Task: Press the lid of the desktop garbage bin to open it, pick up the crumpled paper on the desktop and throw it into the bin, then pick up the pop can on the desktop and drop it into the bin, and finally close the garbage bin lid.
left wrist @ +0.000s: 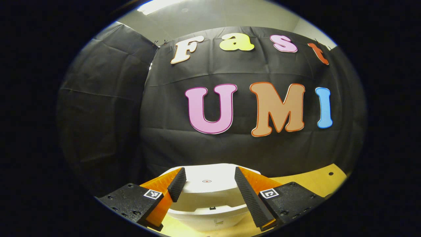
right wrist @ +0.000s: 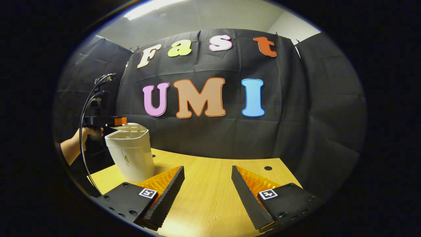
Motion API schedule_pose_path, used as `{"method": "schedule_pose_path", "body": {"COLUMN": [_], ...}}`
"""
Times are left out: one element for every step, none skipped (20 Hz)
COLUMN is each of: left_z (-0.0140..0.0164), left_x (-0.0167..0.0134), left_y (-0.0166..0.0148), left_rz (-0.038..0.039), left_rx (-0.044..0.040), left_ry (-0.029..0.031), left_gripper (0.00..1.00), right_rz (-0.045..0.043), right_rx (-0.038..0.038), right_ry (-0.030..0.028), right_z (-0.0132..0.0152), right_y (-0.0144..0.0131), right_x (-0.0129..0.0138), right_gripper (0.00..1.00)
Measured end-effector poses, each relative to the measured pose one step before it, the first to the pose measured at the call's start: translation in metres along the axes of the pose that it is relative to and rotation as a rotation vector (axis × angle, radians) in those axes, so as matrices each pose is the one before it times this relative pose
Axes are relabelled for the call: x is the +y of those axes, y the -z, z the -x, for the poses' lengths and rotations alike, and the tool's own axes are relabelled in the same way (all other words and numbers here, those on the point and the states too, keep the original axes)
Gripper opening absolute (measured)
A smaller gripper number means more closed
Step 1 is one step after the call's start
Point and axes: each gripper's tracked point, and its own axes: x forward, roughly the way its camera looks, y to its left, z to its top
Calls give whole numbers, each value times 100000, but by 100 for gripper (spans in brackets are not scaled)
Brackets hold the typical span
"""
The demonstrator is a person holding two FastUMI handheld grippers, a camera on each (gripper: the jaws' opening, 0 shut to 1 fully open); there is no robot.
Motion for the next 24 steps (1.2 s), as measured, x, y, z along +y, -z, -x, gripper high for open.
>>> {"method": "schedule_pose_path", "body": {"left_z": [-201,-22,527,192,-311,-73,15,-201,34,-92,-121,-412,279,-120,-158,-40,-62,64,318,347,524,514,562,839], "left_x": [-97,14,-129,-70,-51,-69,-76,70,-220,-172,-242,-241,-60,117,-161,-108,91,26,-217,-329,-411,-534,-697,-913], "left_y": [1697,2044,2141,-203,-1680,904,140,-202,35,70,283,54,-266,-327,-331,14,-346,-379,-361,-755,-1001,-788,-770,-1047], "left_rz": [836,1054,637,-2890,-4252,-3471,-137,2219,1640,920,-690,-369,-14,274,960,551,717,988,1380,1338,1303,275,-253,-1059], "left_rx": [4074,6358,8937,-4053,-7044,4219,-354,-1130,1847,190,844,784,129,47,-1205,206,-226,-962,-1637,-2743,-3407,-2667,-2938,-3471], "left_ry": [-585,-797,-568,-952,-752,-708,-628,75,386,920,1792,3560,2812,1827,2829,1383,478,-139,389,383,132,370,709,881], "left_gripper": [93,93,95,97,99,97,94,96,95,96,96,96,95,95,94,94,93,93,93,94,94,93,93,94], "right_rz": [-272,-28,199,205,20,-298,-591,-808,-694,-261,213,531,484,243,-232,-321,184,424,316,-171,-466,-625,-760,-832], "right_rx": [-275,-447,-431,-234,132,431,485,286,-13,-103,13,198,-44,-201,-589,-1345,-1733,-1915,-1748,-1887,-2057,-2154,-2217,-1975], "right_ry": [204,214,59,92,-244,-198,-360,68,-129,-230,-114,-320,-475,-414,-665,-510,-40,294,668,585,769,1069,940,602], "right_z": [-8,57,16,-17,-93,-84,-68,-88,-60,-6,-75,-64,-114,-102,25,8,-2,36,131,160,158,178,157,191], "right_y": [-95,-41,-70,15,290,236,233,86,85,156,162,119,-13,-132,-287,-582,-732,-795,-738,-850,-875,-935,-856,-801], "right_x": [-43,-144,-31,-63,-95,-41,89,1,110,135,115,168,247,224,231,173,55,-118,-300,-275,-292,-524,-370,-389], "right_gripper": [96,100,100,100,100,96,96,100,100,96,96,96,96,100,100,96,96,96,96,100,100,100,100,96]}}
